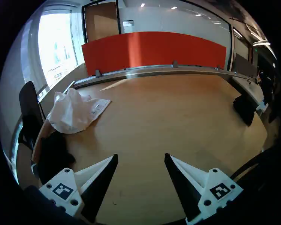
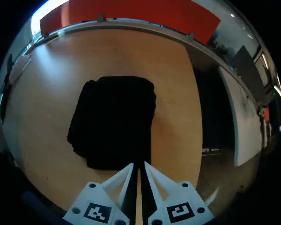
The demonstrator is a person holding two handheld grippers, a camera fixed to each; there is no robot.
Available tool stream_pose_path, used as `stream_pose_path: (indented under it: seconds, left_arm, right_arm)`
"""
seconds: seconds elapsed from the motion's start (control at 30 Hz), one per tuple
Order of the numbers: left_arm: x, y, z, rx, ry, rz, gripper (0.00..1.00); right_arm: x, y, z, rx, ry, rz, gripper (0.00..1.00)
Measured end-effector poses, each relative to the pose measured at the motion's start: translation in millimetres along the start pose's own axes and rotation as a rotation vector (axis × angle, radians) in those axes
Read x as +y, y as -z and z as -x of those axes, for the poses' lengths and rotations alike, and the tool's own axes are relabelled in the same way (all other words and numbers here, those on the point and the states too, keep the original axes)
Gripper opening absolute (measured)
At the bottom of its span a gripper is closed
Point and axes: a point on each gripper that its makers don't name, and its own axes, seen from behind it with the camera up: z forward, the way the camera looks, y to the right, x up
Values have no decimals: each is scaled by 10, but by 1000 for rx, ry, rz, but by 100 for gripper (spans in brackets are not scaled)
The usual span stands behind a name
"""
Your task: Fold towel
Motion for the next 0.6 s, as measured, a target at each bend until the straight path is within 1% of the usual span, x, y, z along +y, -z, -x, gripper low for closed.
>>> stream_pose_path:
  seconds: [0.3,0.6]
  left_arm:
    - [-13,-1,-8,-2,-2,-7,92]
    - [-32,-1,-6,-3,1,-12,92]
  right_arm:
    - [43,-109,96,-37,-6,16,4]
    - [75,-166,182,-64,-12,29,4]
